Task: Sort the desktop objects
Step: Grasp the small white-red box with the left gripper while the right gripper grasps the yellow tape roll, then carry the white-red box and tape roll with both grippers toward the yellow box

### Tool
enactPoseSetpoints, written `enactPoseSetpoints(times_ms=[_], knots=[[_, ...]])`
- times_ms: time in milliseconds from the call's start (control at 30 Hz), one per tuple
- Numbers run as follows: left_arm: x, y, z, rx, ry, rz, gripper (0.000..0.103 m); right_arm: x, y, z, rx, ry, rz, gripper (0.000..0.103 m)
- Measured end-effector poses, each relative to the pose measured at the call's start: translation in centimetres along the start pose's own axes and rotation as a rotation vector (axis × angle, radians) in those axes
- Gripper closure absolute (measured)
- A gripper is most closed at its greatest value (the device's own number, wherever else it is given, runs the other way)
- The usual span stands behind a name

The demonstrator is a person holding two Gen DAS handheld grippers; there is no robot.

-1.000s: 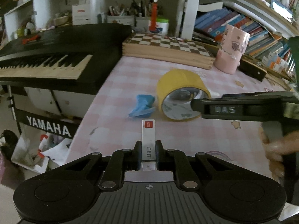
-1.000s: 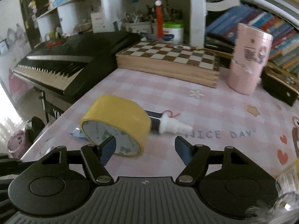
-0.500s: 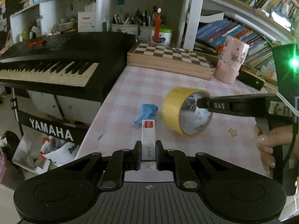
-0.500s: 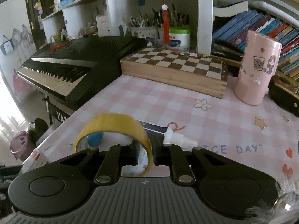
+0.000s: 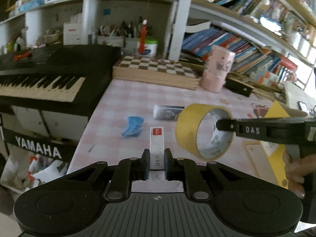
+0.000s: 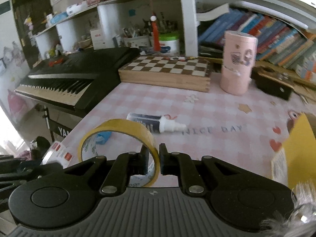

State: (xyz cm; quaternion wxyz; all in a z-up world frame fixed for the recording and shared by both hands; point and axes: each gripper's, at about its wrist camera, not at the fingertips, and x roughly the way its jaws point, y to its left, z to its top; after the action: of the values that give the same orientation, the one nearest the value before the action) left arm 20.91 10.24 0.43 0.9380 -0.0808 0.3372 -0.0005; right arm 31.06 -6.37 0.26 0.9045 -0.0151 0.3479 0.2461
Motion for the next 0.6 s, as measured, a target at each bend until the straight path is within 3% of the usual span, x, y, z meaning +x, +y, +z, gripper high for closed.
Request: enactPoseSetpoints(times_ms=[600], knots=[[-5.7, 0.0, -3.7, 0.085, -0.016, -0.139, 0.09, -8.5, 3.3, -6.9, 0.152, 0.008, -0.1, 0.093]])
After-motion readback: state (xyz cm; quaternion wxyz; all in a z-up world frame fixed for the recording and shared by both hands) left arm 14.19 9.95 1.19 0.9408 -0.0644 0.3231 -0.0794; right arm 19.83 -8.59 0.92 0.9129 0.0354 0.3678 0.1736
